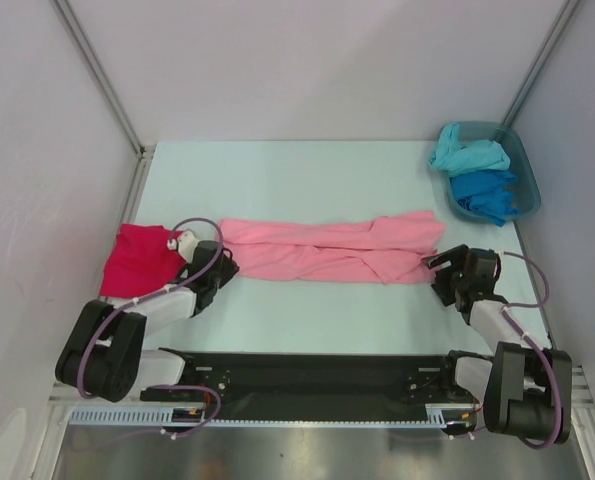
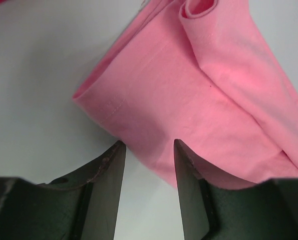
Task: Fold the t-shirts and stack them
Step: Fold the tshirt
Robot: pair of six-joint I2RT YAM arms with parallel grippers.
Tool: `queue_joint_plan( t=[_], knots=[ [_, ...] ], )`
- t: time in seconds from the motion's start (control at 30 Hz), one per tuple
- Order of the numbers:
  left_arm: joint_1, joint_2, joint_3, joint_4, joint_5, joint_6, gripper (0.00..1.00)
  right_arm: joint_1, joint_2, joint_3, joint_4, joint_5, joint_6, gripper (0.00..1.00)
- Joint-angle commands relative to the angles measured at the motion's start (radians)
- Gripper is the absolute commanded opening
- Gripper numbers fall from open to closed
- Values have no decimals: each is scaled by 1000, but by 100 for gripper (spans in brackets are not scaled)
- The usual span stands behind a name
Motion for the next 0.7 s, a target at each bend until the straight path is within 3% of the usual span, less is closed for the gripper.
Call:
queue_joint_plan(
  t=[0.0, 0.17, 0.43, 0.5, 0.57, 0.63, 0.67],
  knots=[
    [22, 47, 40, 49, 19, 29, 49, -5, 60, -7, 71, 11, 13, 83],
    [38, 108, 51, 91, 28, 35, 47, -5, 135, 4, 117, 13, 23, 82],
    [47, 145, 63, 118, 54, 54, 30, -9, 101, -8, 106, 4, 23, 78],
    [47, 140, 69, 105, 65, 57, 19, -11, 89, -8, 100, 5, 25, 67],
    [47, 125, 74, 80, 83, 58, 7, -14, 84, -5, 100, 2, 29, 49],
    [45, 90, 80, 37, 86, 55, 1, -15, 94, 2, 101, 1, 31, 27],
    [45, 78, 83, 20, 83, 52, 0, -14, 104, 8, 109, 1, 31, 6]
  ],
)
